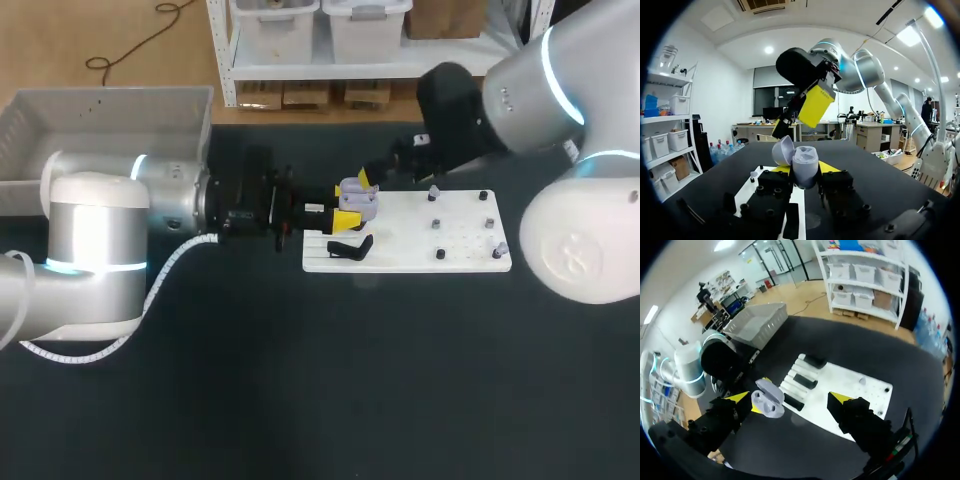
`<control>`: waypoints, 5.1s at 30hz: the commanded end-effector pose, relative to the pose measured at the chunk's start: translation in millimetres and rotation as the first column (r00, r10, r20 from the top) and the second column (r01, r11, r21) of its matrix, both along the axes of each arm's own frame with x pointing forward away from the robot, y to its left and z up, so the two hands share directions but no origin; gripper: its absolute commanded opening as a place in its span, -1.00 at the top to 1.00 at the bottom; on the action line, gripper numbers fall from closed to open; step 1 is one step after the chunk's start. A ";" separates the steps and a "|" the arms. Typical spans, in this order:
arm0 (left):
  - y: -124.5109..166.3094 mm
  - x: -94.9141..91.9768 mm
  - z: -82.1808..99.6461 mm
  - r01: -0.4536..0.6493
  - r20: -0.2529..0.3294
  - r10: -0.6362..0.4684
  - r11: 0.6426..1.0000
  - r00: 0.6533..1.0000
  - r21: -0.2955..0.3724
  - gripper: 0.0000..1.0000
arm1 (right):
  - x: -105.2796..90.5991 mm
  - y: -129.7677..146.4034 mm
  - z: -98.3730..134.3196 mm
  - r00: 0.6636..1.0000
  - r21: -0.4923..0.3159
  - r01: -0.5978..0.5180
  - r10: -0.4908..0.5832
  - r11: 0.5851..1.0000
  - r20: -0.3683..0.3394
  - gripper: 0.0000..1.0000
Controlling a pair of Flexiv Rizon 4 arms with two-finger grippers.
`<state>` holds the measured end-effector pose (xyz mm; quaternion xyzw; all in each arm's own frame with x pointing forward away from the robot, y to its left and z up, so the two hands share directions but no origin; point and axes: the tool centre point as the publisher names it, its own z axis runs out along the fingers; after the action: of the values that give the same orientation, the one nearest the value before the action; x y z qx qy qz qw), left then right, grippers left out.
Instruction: Pick up each earbud case from the left stands, insert the matching earbuds, close the lid, and place the case in the box.
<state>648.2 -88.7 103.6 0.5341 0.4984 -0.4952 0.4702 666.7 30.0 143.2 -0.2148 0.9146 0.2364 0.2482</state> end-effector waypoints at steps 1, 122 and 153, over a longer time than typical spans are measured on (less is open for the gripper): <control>-0.1 0.9 -0.5 0.002 0.000 -0.002 1.000 1.000 0.000 1.00 | -17.2 -13.9 18.5 0.997 -0.141 0.021 -0.010 0.990 0.080 -1.00; -1.7 2.5 0.1 0.025 0.041 -0.024 0.999 0.999 -0.030 1.00 | -20.9 -167.3 -136.8 0.974 -0.660 0.066 -0.192 0.748 -0.120 0.51; -1.7 2.5 0.1 0.025 0.041 -0.024 0.999 0.999 -0.030 1.00 | -71.7 -85.8 11.1 0.925 -0.625 0.118 -0.314 0.772 -0.214 1.00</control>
<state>649.9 -90.5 104.5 0.5428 0.4757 -0.4970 0.4818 596.6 -72.1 114.9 -0.1468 0.9834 -0.0601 0.0881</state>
